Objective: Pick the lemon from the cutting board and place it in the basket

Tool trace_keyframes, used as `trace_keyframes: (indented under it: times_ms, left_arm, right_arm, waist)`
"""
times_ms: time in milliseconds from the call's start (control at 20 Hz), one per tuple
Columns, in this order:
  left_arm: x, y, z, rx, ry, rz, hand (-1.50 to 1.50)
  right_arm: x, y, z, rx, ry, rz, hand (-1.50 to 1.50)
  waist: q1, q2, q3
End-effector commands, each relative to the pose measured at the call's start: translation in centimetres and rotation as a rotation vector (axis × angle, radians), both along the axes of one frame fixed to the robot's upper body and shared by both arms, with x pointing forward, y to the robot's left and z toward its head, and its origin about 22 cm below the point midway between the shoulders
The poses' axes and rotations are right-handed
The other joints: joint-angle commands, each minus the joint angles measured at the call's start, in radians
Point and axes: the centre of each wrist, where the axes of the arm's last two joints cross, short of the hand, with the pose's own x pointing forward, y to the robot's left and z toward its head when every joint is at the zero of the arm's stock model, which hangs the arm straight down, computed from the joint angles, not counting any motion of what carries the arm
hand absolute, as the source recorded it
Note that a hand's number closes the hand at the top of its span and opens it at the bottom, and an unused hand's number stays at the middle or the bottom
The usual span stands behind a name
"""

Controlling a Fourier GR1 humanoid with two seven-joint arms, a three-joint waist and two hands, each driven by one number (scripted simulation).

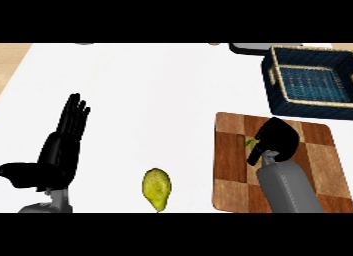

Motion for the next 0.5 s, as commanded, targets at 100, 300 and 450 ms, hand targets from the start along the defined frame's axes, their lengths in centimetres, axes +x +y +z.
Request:
trace_keyframes:
  times_ms: [100, 300, 450]
  left_arm:
    - [0.4, -0.4, 0.0, 0.007, -0.008, -0.044, 0.00]
    - [0.1, 0.1, 0.7, 0.000, -0.009, -0.013, 0.00]
    - [-0.2, 0.7, -0.7, 0.012, 0.000, 0.011, 0.00]
  right_arm:
    - [-1.2, 6.6, -0.7, 0.054, 0.018, 0.647, 1.50]
    - [-0.5, 6.0, -0.5, 0.040, -0.121, 0.793, 1.50]
    - [-1.6, 6.6, 0.6, 0.119, -0.248, 0.828, 1.50]
  waist:
    - [0.056, 0.023, 0.015]
    - [0.023, 0.014, 0.014]
    - [-0.005, 0.009, 0.013]
